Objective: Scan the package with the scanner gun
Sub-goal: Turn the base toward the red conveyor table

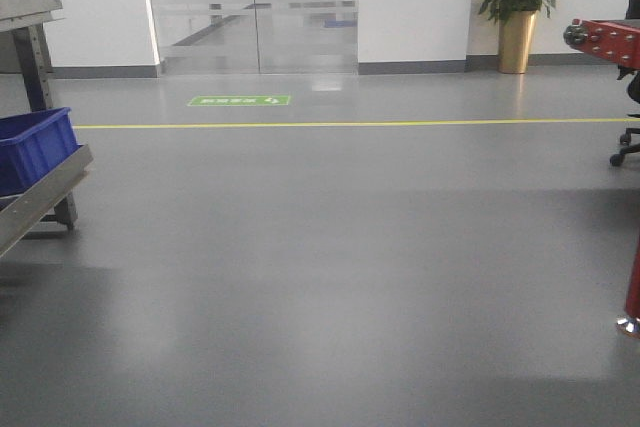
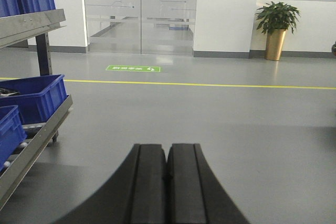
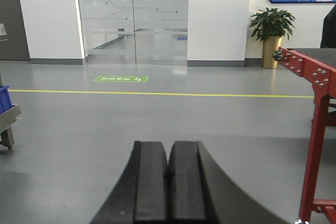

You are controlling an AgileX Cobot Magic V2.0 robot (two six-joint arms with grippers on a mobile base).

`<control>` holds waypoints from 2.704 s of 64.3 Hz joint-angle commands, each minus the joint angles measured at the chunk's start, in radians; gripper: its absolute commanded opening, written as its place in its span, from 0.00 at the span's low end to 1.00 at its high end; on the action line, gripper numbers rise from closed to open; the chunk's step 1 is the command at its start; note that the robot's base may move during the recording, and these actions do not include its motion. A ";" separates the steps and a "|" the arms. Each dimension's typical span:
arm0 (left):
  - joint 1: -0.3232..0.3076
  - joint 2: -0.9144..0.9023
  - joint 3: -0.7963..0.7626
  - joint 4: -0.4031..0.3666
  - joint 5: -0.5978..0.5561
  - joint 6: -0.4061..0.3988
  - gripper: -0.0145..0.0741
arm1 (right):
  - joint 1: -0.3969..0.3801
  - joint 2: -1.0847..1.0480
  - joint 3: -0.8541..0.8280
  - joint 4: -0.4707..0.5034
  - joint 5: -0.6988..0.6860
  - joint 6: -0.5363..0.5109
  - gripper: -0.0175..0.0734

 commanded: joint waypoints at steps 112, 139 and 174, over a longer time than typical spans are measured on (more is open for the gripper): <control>0.003 -0.004 -0.002 0.000 -0.019 -0.012 0.04 | -0.005 -0.005 0.000 -0.001 -0.026 -0.005 0.02; 0.003 -0.004 -0.002 0.000 -0.019 -0.012 0.04 | -0.005 -0.005 0.000 -0.001 -0.026 -0.005 0.02; 0.003 -0.004 -0.002 0.000 -0.019 -0.012 0.04 | -0.005 -0.005 0.000 -0.001 -0.026 -0.005 0.02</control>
